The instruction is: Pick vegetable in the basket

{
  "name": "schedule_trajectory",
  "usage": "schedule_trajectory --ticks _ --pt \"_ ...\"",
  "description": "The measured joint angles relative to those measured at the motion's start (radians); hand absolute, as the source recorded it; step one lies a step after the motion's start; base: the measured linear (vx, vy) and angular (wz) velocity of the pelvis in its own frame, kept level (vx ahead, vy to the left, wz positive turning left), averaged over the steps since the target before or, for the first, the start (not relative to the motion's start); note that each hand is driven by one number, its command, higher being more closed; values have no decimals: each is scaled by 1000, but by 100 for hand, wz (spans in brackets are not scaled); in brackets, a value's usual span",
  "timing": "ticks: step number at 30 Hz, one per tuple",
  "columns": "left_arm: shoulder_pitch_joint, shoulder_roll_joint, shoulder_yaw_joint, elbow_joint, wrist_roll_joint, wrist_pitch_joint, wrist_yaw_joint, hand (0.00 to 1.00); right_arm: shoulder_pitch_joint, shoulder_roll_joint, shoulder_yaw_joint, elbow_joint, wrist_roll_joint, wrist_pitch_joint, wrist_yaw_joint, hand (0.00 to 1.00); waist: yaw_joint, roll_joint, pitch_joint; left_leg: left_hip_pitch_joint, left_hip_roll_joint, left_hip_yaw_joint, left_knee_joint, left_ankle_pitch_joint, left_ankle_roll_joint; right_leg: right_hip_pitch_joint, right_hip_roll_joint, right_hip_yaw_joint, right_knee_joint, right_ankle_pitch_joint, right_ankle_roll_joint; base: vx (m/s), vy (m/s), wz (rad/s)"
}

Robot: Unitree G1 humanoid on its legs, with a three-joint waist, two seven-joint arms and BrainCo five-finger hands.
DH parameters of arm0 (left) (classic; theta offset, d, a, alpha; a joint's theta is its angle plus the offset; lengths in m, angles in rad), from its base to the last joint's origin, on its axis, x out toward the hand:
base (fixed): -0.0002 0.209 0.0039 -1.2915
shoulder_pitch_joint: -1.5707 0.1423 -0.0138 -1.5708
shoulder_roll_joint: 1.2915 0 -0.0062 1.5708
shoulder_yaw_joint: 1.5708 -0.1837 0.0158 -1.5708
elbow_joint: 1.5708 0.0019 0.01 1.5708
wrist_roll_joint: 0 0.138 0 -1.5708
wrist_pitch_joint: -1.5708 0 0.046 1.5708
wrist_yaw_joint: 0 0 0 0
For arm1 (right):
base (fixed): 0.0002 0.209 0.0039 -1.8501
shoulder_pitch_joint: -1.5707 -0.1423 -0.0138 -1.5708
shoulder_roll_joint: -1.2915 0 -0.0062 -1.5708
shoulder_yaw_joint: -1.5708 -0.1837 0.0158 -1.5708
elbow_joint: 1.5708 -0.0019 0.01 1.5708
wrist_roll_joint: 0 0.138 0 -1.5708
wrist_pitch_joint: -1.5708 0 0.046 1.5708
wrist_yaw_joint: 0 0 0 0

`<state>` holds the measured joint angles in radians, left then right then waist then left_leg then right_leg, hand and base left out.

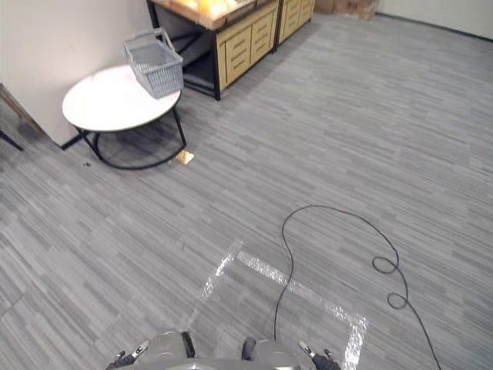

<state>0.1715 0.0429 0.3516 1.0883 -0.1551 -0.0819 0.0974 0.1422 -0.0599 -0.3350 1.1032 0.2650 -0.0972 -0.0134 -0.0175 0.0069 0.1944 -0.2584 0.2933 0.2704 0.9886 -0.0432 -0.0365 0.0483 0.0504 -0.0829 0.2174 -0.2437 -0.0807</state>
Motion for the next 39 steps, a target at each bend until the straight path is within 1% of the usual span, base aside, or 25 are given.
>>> schedule_trajectory --ticks 3,5,6,8,10,12,13,14,16,18,19,20,21,22,23,24,27,29,31,32,33,34,35,36,39 --pt "10 -9 -4 -3 0 -1 -10 0 -23 -1 -4 -1 -1 2 -1 0 4 -1 -1 -92 -61 -36 -74 -109 -17 26 -12 63 -31 -3 1 324 -25 -52" --pt "13 -7 -18 7 0 -2 -15 0 -40 0 -3 4 -1 2 -1 0 23 0 -1 -131 -102 -39 -332 -117 -24 70 -29 106 -83 1 18 420 45 -61" --pt "13 -6 -24 8 1 -1 -15 0 -40 0 -2 3 -1 2 -1 0 23 0 -2 -134 -113 -39 -423 -103 -30 87 -34 110 -101 0 29 445 85 -36" --pt "16 -10 -32 7 2 -3 -15 0 -44 -3 1 -2 -12 0 -1 0 30 11 -6 -147 -142 -76 -769 -7 -62 153 -43 142 -159 -23 63 473 127 -37" --pt "23 -15 -32 8 2 -2 -15 0 -53 -4 1 -3 -30 -1 0 0 51 22 -17 -176 -127 -105 -858 17 -66 182 -47 191 -184 -58 89 562 304 -79" --pt "35 -7 -31 17 2 -3 -25 0 -62 0 0 9 -35 -1 1 0 73 10 -34 -185 -139 -113 -810 116 -63 211 -97 242 -174 -105 105 560 359 -95" --pt "42 8 -38 25 3 -3 -35 0 -64 12 11 17 -51 0 6 0 76 -15 -66 -193 -168 -111 -784 149 -51 175 -131 261 -104 -102 111 599 327 -60" --pt "48 29 -53 31 4 -4 -39 0 -62 31 22 18 -64 -1 16 0 70 -41 -90 -185 -202 -88 -781 120 -17 111 -162 261 14 -82 131 614 313 -42" --pt "47 53 -76 46 6 -2 -46 0 -64 42 2 38 -69 0 24 0 51 -65 -97 -133 -247 -72 -768 85 35 54 -188 267 196 -16 145 702 342 -4" --pt "47 67 -103 45 18 -2 -49 0 -63 31 -9 50 -70 -1 26 0 42 -72 -93 -8 -289 -61 -740 -26 75 -33 -194 270 531 260 260 681 331 8" --pt "47 72 -122 45 20 -2 -51 0 -60 29 -9 51 -70 -2 27 0 38 -65 -88 24 -296 -63 -732 -52 85 -58 -193 266 620 297 293 443 212 17" --pt "43 81 -138 43 21 -3 -52 0 -61 28 -7 50 -70 -4 31 0 35 -68 -86 64 -307 -67 -717 -90 91 -110 -195 251 741 291 293 541 223 16" --pt "27 88 -150 45 21 0 -53 0 -63 26 -7 46 -71 -6 41 0 33 -71 -82 134 -319 -76 -722 -127 100 -173 -205 204 863 243 276 642 221 19" --pt "17 88 -158 45 20 3 -51 0 -63 19 -5 40 -72 -9 43 0 27 -66 -71 220 -328 -89 -750 -156 105 -227 -225 119 920 175 219 529 144 16" --pt "13 89 -166 46 20 4 -48 0 -62 13 -2 37 -74 -12 43 0 23 -61 -63 288 -330 -93 -784 -167 108 -255 -237 60 918 122 169 494 102 15" --pt "7 85 -168 46 20 5 -41 0 -59 7 -2 33 -76 -14 42 0 17 -55 -61 365 -332 -102 -827 -183 111 -302 -252 -18 878 68 145 378 55 11" --pt "-28 77 -159 44 18 4 -31 0 -56 2 -10 31 -94 -13 40 0 -1 -41 -53 450 -319 -150 -867 -215 106 -390 -259 -136 677 34 135 499 -15 50" --pt "-67 51 -143 34 11 4 -30 0 -25 4 -17 1 -103 -14 33 0 -9 -12 -42 505 -284 -205 -899 -250 81 -420 -242 -183 295 86 157 560 -106 73" --pt "-72 28 -97 15 10 2 -30 0 -17 10 -22 -13 -110 -12 25 0 -9 -10 -42 534 -270 -233 -920 -280 58 -431 -228 -152 27 185 173 721 -211 58" --pt "-70 10 -57 17 10 2 -31 0 -10 8 -23 -16 -115 -6 21 0 -9 -7 -39 564 -255 -256 -922 -299 52 -427 -220 -123 -22 271 171 649 -216 58" --pt "-72 -3 -37 17 10 2 -31 0 -5 10 -21 -19 -123 0 19 0 -10 -8 -42 577 -244 -262 -916 -301 50 -423 -218 -117 -1 319 166 690 -228 55" --pt "-80 -21 -16 19 10 3 -33 0 -3 6 -26 -30 -139 1 16 0 -8 7 -42 580 -222 -268 -878 -289 34 -428 -213 -112 70 334 156 699 -248 44" --pt "-85 -50 -2 24 10 3 -35 0 -9 -1 -45 -35 -150 0 16 0 -7 37 -39 579 -195 -277 -833 -260 2 -427 -200 -132 143 285 121 689 -249 36" --pt "-85 -60 4 23 10 1 -35 0 -12 -5 -50 -35 -157 1 16 0 -6 45 -41 575 -186 -283 -802 -236 -11 -422 -198 -139 177 256 115 683 -258 17" --pt "-92 -78 32 17 10 2 -36 0 -18 -11 -49 -33 -189 9 15 0 -15 54 -42 426 -158 -291 -421 -7 -114 -291 -188 -192 152 163 103 678 -247 28"
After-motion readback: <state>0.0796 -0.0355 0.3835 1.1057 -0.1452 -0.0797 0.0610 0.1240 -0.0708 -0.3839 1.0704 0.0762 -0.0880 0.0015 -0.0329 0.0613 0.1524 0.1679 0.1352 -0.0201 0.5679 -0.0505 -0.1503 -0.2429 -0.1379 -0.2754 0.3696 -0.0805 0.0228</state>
